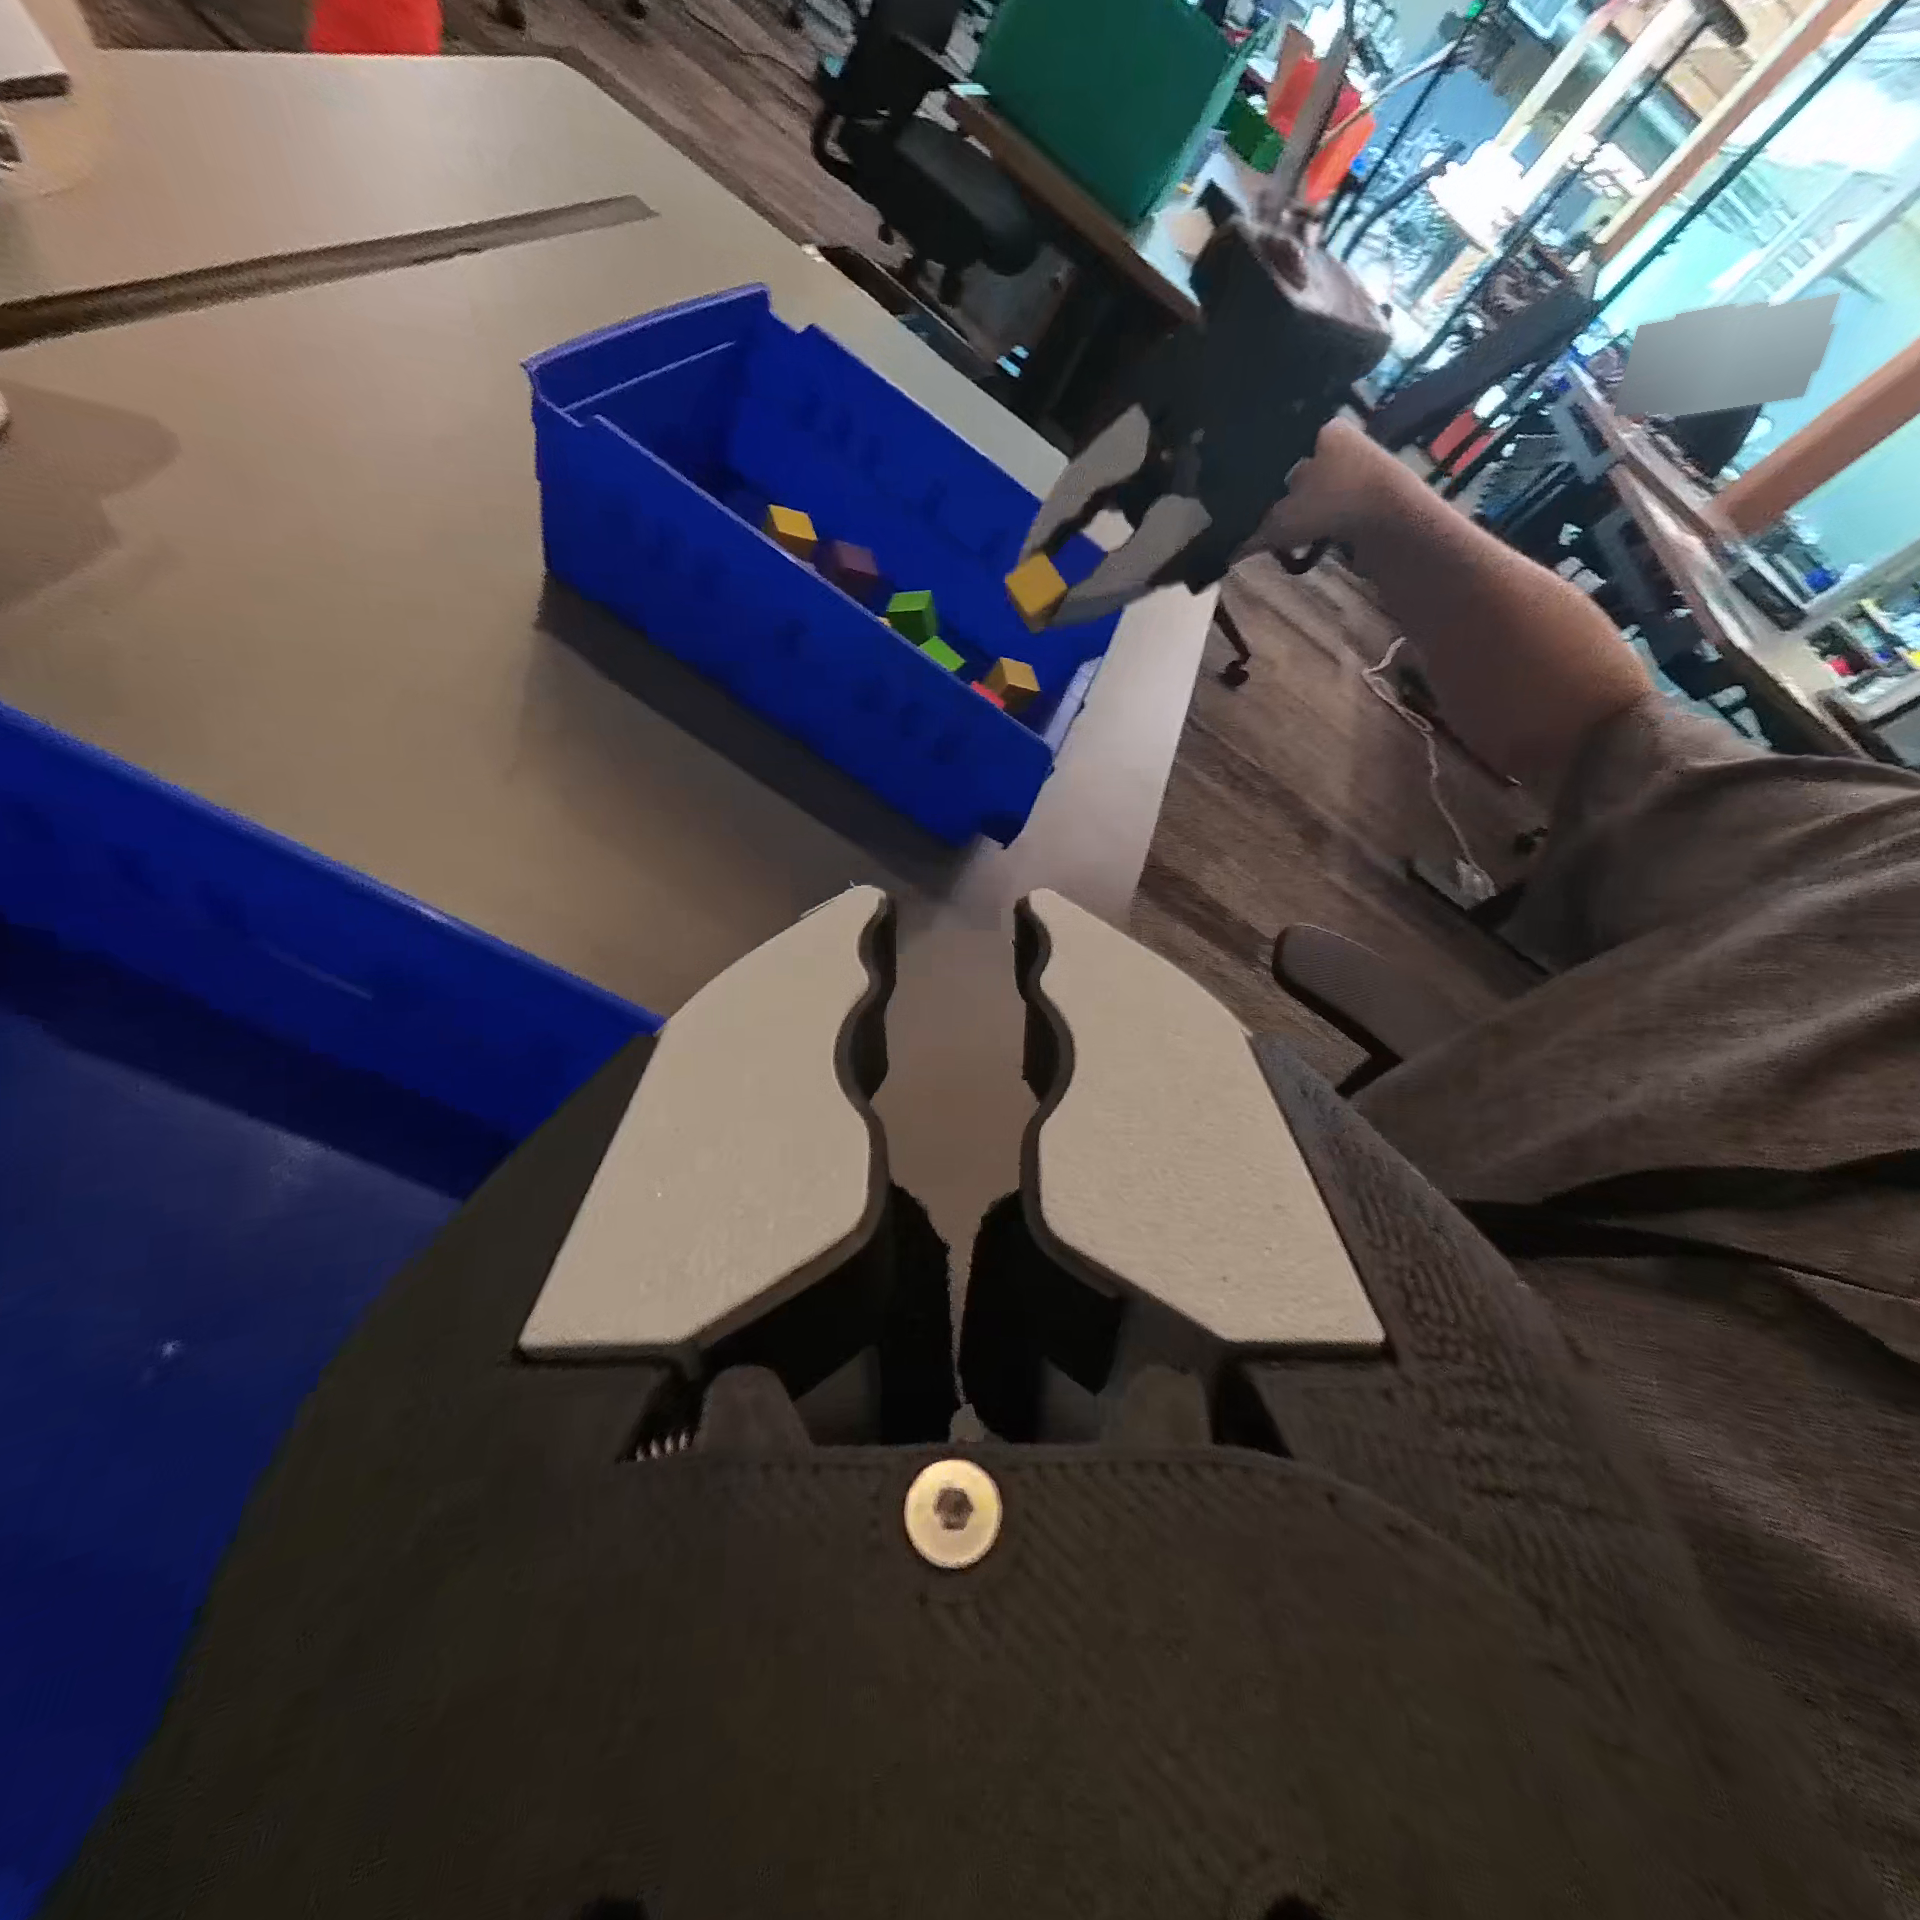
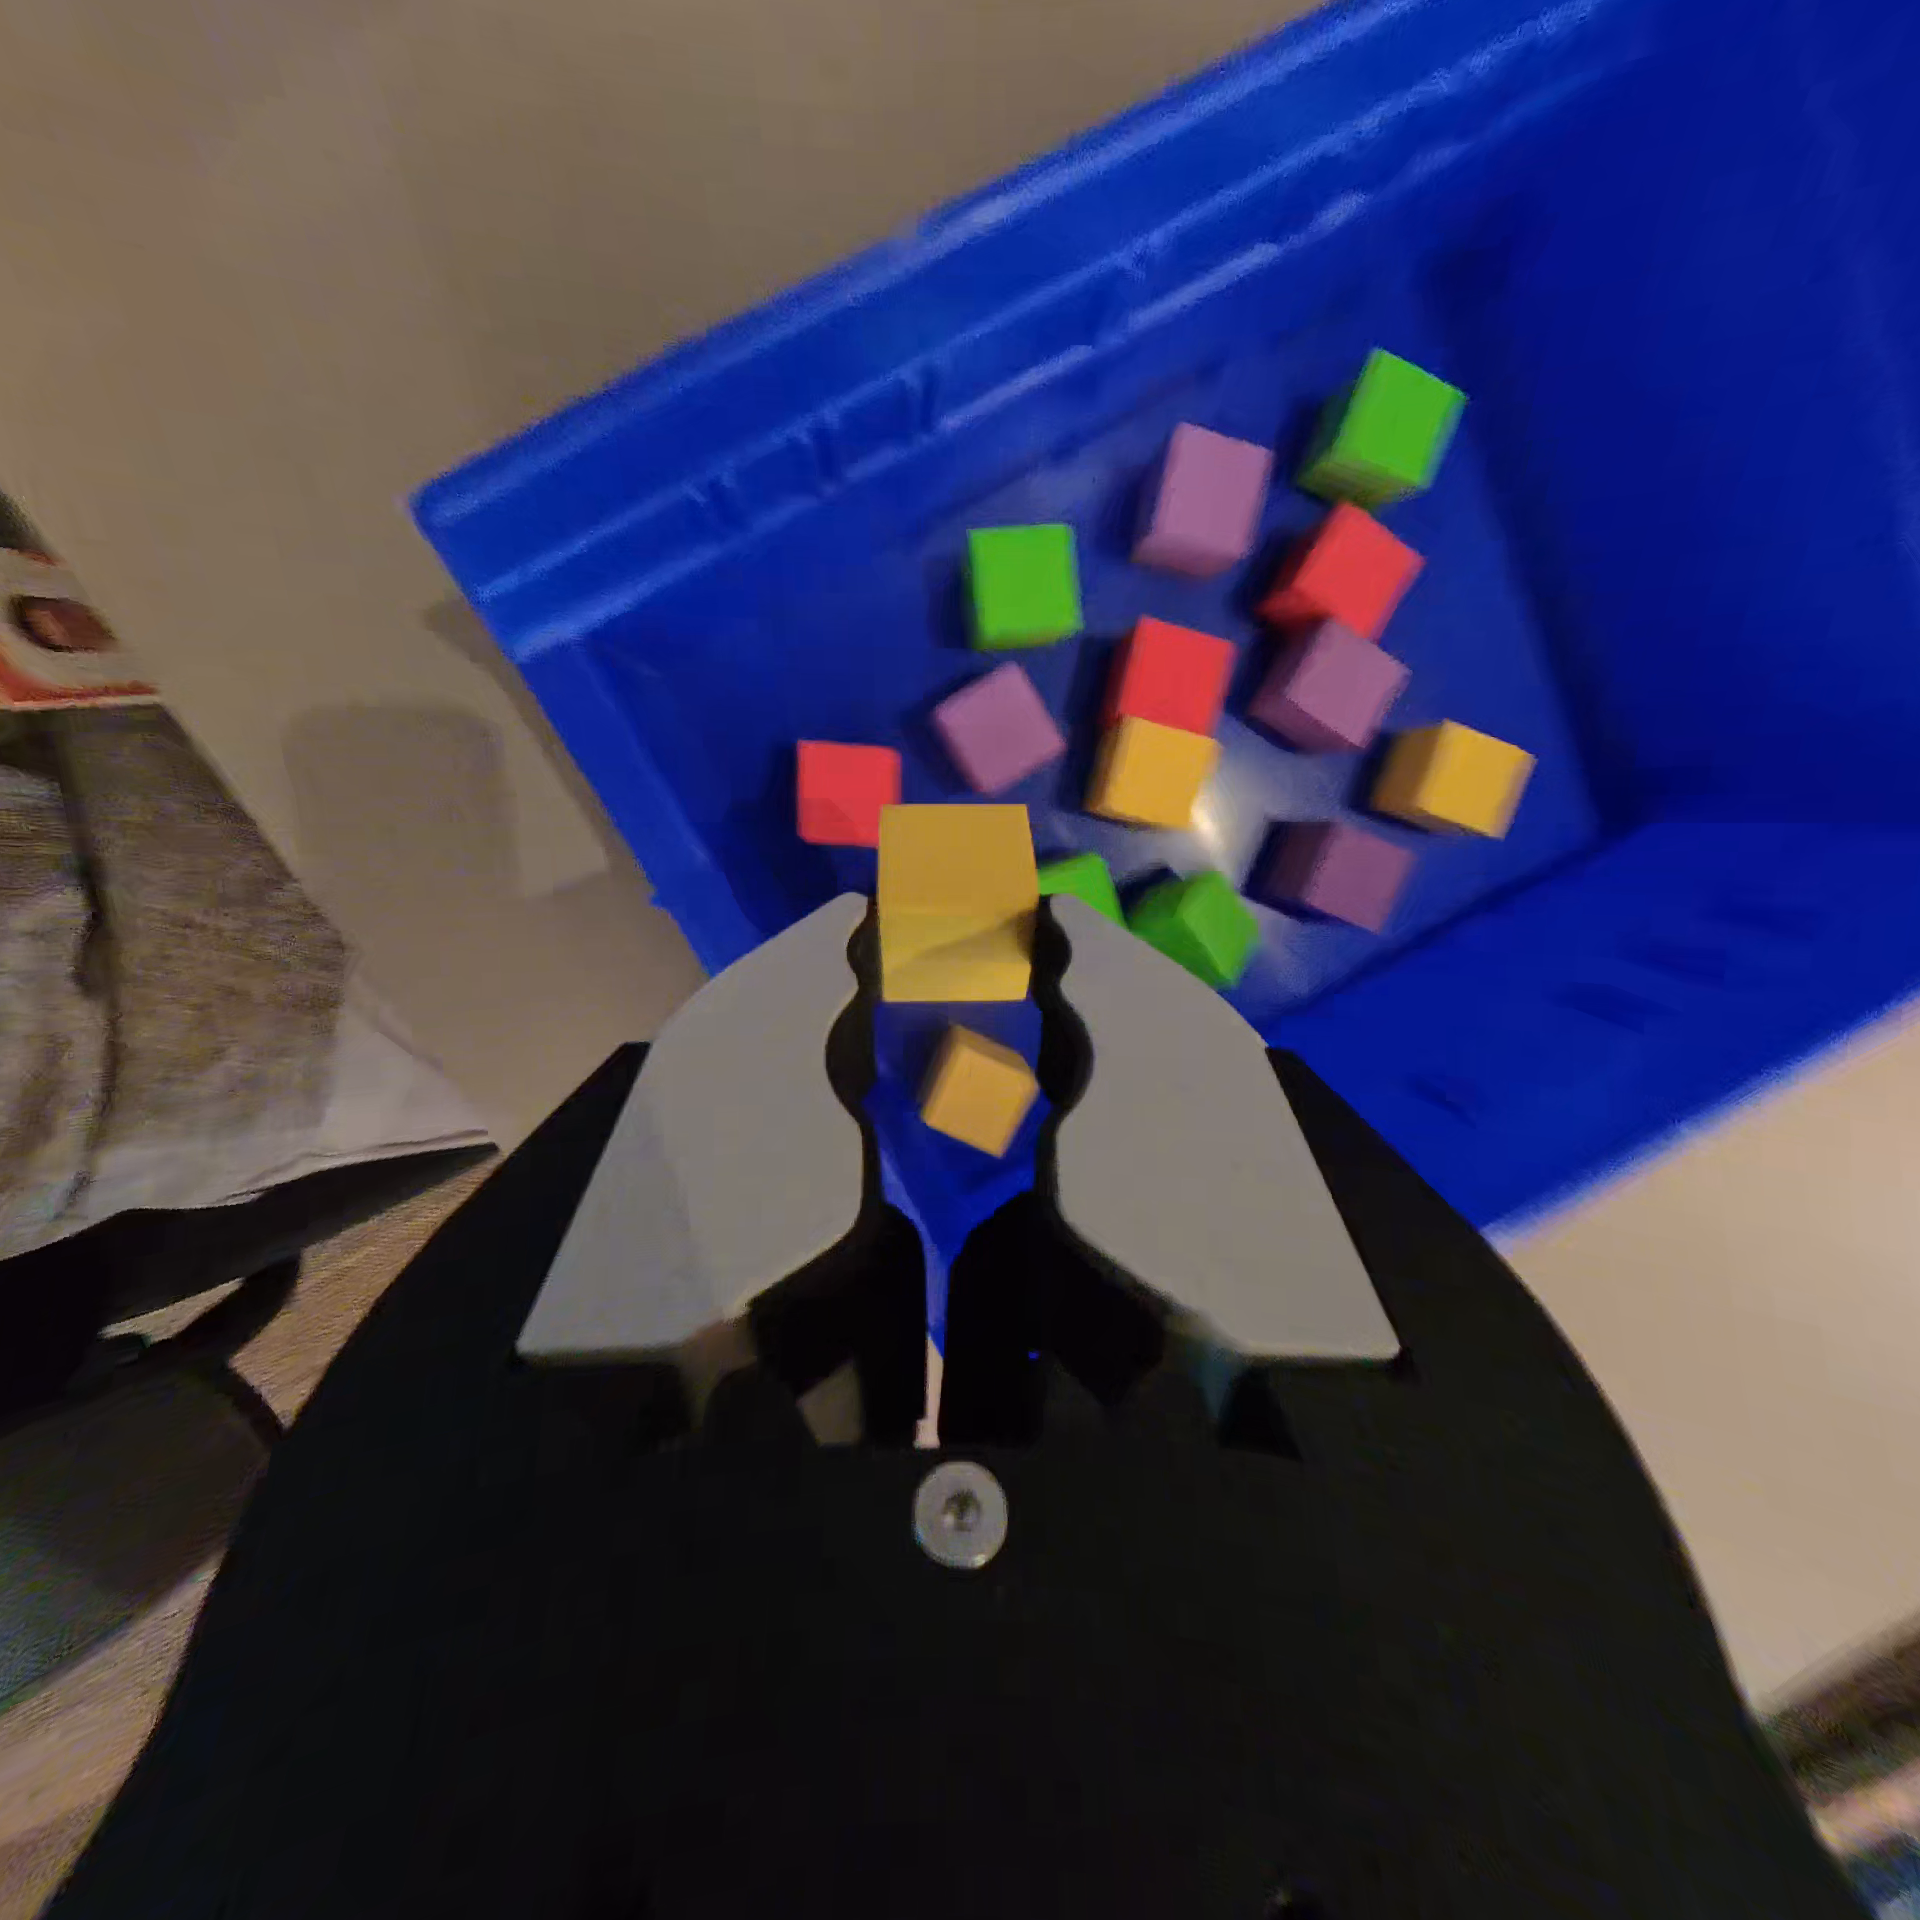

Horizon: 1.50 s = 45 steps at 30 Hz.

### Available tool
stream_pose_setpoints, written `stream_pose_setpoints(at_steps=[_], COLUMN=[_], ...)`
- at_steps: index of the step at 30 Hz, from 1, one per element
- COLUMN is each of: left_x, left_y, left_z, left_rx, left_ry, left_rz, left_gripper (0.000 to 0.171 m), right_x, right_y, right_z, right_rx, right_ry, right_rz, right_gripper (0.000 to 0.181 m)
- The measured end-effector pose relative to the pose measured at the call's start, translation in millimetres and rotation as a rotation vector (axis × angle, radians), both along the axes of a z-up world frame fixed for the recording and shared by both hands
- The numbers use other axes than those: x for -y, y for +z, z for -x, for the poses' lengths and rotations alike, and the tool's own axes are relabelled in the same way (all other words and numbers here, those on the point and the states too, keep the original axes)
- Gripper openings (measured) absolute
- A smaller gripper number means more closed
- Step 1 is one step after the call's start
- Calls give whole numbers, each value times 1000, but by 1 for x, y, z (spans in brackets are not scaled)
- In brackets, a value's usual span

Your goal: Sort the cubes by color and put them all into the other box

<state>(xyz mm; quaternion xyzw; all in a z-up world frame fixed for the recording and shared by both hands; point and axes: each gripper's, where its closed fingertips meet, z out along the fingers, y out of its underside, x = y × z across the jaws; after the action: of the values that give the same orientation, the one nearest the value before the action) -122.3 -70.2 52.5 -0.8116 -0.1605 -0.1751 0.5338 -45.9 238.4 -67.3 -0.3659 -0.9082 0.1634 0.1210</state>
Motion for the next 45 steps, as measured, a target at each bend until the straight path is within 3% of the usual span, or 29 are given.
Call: stream_pose_setpoints(at_steps=[4, 9, 15, 26, 29, 33, 36, 39, 42, 45], left_x=[0, 3, 9, 6, 10, 17, 20, 18, 11, 0], left_y=[3, -5, -7, -10, -8, -5, -3, -3, -21, -44], left_z=[0, 0, 5, 5, 5, 7, 7, 6, 14, 31], left_rx=[5, 17, 23, 27, 22, 19, 23, 7, -77, -163], left_ry=[0, 11, 28, 9, 14, 25, 26, 27, 66, 155], left_rz=[-15, 9, 10, 22, 17, 6, -4, -1, 89, 213], left_gripper=[22, 22, 22, 22, 22, 22, 22, 22, 24, 32], right_x=[39, 59, 53, 36, 36, 38, 34, 36, 40, 37], right_y=[-25, -52, -78, -77, -80, -79, -63, -18, 29, 47], right_z=[8, 18, 21, 23, 22, 24, 25, 29, 28, 25], right_rx=[50, 116, 177, 281, 315, 302, 253, 95, -143, -354], right_ry=[73, 89, 108, 251, 253, 230, 211, 168, 106, -13], right_rz=[132, 200, 88, -320, -320, -252, -213, -107, 18, 77], right_gripper=[28, 28, 27, 28, 28, 44, 48, 45, 42, 39])
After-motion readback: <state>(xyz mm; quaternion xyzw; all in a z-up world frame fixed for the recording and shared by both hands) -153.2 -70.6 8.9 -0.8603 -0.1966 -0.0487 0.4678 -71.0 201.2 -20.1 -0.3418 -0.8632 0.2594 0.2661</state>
